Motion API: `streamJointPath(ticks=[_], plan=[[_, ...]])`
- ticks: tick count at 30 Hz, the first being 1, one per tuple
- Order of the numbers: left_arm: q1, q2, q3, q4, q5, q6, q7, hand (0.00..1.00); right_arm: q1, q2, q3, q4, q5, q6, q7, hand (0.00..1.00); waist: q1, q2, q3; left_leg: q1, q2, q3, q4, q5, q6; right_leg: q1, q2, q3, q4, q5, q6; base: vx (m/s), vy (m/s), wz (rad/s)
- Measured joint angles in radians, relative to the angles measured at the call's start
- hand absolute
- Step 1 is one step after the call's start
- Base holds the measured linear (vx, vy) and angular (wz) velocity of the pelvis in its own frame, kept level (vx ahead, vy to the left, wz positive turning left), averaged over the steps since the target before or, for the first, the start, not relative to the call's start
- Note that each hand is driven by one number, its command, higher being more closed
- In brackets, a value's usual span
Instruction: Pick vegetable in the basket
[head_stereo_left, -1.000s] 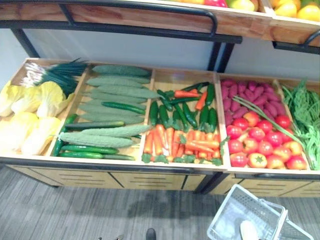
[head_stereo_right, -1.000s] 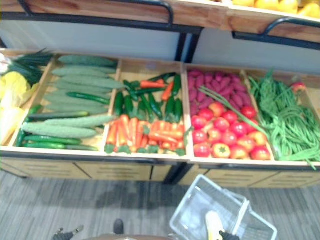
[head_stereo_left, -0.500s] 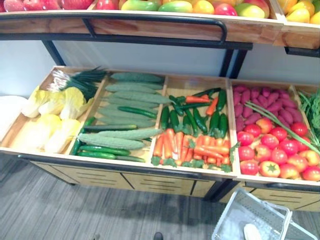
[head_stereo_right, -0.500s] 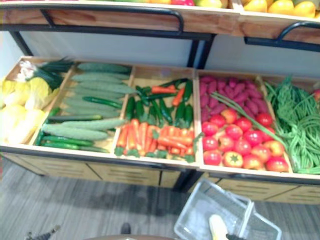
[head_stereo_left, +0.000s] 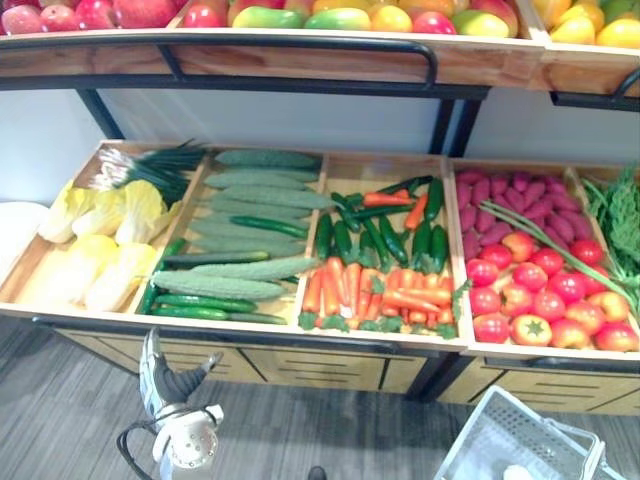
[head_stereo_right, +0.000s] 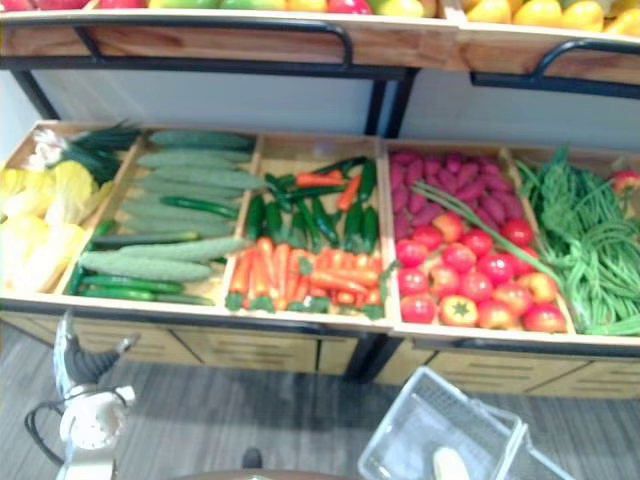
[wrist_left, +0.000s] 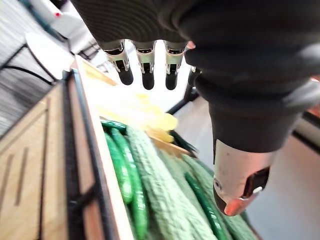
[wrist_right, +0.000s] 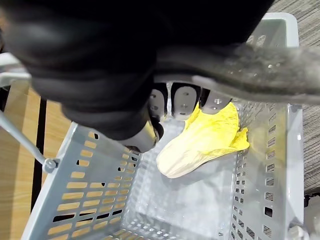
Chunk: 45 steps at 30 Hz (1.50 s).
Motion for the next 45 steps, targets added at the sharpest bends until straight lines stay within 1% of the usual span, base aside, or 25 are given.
streamJointPath(ticks=[1,2,8,11,15,19,22,24,27,30,32,33,36,39,41,42,44,45], plan=[[-0.001,0.004,-0.013,-0.016,0.002,-0.015,-0.001,0.00,0.000,0.000,0.008,-0.004,0.000,0.000,0.000,1.00,0.000,0.000,0.000,0.000,0.003,0.013,0.000,-0.006,-0.007,-0.002,0.001,0.013,-0.006,0.000,0.000,0.00,-0.041,-0.29],[-0.003,0.007,-0.016,-0.021,0.003,-0.020,-0.002,0.00,0.000,0.000,0.016,-0.005,0.001,0.000,-0.001,1.00,-0.001,0.000,0.000,0.001,0.004,0.017,0.000,-0.007,-0.008,-0.002,0.002,0.019,-0.011,0.000,0.000,-0.01,-0.041,-0.30],[-0.053,0.057,-0.060,-0.038,0.002,-0.032,-0.015,0.00,-0.001,0.000,0.041,-0.016,0.001,0.000,-0.012,1.00,-0.008,-0.003,-0.001,0.003,0.022,0.080,0.000,-0.014,-0.017,-0.024,0.006,0.073,-0.030,0.000,0.000,0.01,-0.031,-0.32],[-0.069,0.075,-0.077,-0.045,0.002,-0.036,-0.029,0.00,-0.001,-0.001,0.065,-0.024,0.001,0.000,-0.015,1.00,-0.007,-0.005,-0.002,0.007,0.032,0.113,0.000,-0.010,-0.021,-0.039,0.013,0.105,-0.028,0.000,0.000,0.03,-0.026,-0.31],[-0.084,0.109,-0.124,-0.040,0.003,-0.038,-0.051,0.00,0.000,-0.001,0.069,-0.036,0.001,0.000,-0.017,1.00,-0.031,0.005,-0.007,0.023,0.044,0.129,0.000,-0.008,-0.024,-0.055,0.029,0.132,0.003,0.000,0.000,0.06,-0.031,-0.14],[-0.121,0.117,-0.138,-0.027,0.003,-0.038,-0.057,0.00,-0.001,-0.005,0.069,-0.037,0.001,-0.001,-0.020,1.00,-0.029,0.014,-0.012,0.022,0.049,0.149,0.000,-0.006,-0.026,-0.079,0.036,0.157,0.023,0.000,0.000,0.03,-0.019,-0.16],[-0.151,0.165,-0.177,0.031,0.006,-0.038,-0.080,0.00,-0.002,-0.005,0.068,-0.036,0.001,-0.001,-0.021,1.00,-0.031,0.023,-0.012,0.031,0.058,0.165,0.000,-0.004,-0.029,-0.086,0.044,0.169,0.035,0.000,0.000,-0.01,-0.035,-0.14],[-0.157,0.178,-0.187,0.046,0.008,-0.037,-0.084,0.00,-0.003,-0.005,0.068,-0.037,0.001,-0.001,-0.021,1.00,-0.030,0.026,-0.013,0.036,0.063,0.174,0.000,-0.003,-0.031,-0.086,0.049,0.180,0.036,0.000,0.000,-0.02,-0.031,-0.16],[-0.189,0.208,-0.218,0.086,0.012,-0.038,-0.113,0.00,-0.002,-0.005,0.070,-0.042,0.011,-0.003,-0.021,1.00,-0.031,0.034,-0.009,0.032,0.070,0.186,0.000,-0.001,-0.035,-0.089,0.048,0.189,0.023,0.000,0.000,-0.06,-0.035,-0.16],[-0.219,0.269,-0.263,0.161,0.032,-0.038,-0.133,0.00,0.001,0.001,0.122,-0.075,0.049,-0.003,-0.021,1.00,-0.030,0.034,-0.009,0.021,0.072,0.231,0.000,-0.008,-0.036,-0.094,0.042,0.211,-0.025,-0.004,-0.005,-0.07,-0.022,-0.36],[-0.247,0.281,-0.292,0.191,0.066,-0.038,-0.140,0.00,0.009,0.002,0.144,-0.097,0.053,-0.003,-0.021,1.00,-0.032,0.034,-0.008,0.014,0.073,0.251,0.000,-0.007,-0.035,-0.105,0.039,0.211,-0.040,-0.005,-0.006,-0.06,-0.029,-0.19],[-0.262,0.281,-0.311,0.203,0.090,-0.039,-0.151,0.00,0.021,0.006,0.147,-0.119,0.056,-0.003,-0.021,1.00,-0.041,0.029,-0.001,0.014,0.075,0.262,0.000,-0.005,-0.034,-0.105,0.037,0.209,-0.040,-0.005,-0.005,0.00,0.000,0.00],[-0.286,0.296,-0.333,0.229,0.126,-0.046,-0.165,0.00,0.040,0.022,0.150,-0.159,0.057,-0.005,-0.030,1.00,-0.055,0.025,0.000,0.015,0.071,0.273,0.000,0.001,-0.035,-0.104,0.032,0.209,-0.047,-0.005,-0.005,0.01,0.003,-0.01],[-0.332,0.321,-0.349,0.284,0.132,-0.049,-0.165,0.00,0.044,0.023,0.157,-0.162,0.057,-0.005,-0.033,1.00,-0.054,0.022,0.002,0.015,0.064,0.278,0.000,0.008,-0.034,-0.104,0.025,0.210,-0.049,-0.005,-0.004,0.06,0.023,-0.03],[-0.352,0.338,-0.364,0.313,0.132,-0.048,-0.165,0.00,0.039,0.024,0.162,-0.163,0.057,-0.005,-0.033,1.00,-0.053,0.012,0.009,0.014,0.061,0.277,0.000,0.008,-0.034,-0.104,0.024,0.210,-0.049,-0.005,-0.004,0.07,0.013,0.03],[-0.358,0.346,-0.370,0.334,0.136,-0.040,-0.165,0.00,0.033,0.024,0.172,-0.165,0.057,-0.005,-0.034,1.00,-0.054,0.008,0.011,0.013,0.061,0.277,0.000,0.009,-0.034,-0.105,0.026,0.210,-0.048,-0.005,-0.004,0.08,0.001,0.05],[-0.370,0.346,-0.383,0.372,0.157,-0.029,-0.165,0.00,0.033,0.024,0.185,-0.171,0.057,-0.009,-0.036,1.00,-0.054,0.008,0.012,0.015,0.061,0.279,0.000,0.009,-0.034,-0.106,0.031,0.210,-0.037,-0.005,-0.004,0.08,-0.013,0.05],[-0.379,0.346,-0.398,0.391,0.167,-0.028,-0.165,0.00,0.032,0.024,0.187,-0.172,0.057,-0.013,-0.036,1.00,-0.055,0.013,0.013,0.017,0.063,0.281,0.000,0.010,-0.035,-0.110,0.035,0.211,-0.023,-0.005,-0.004,0.07,-0.014,0.04]])
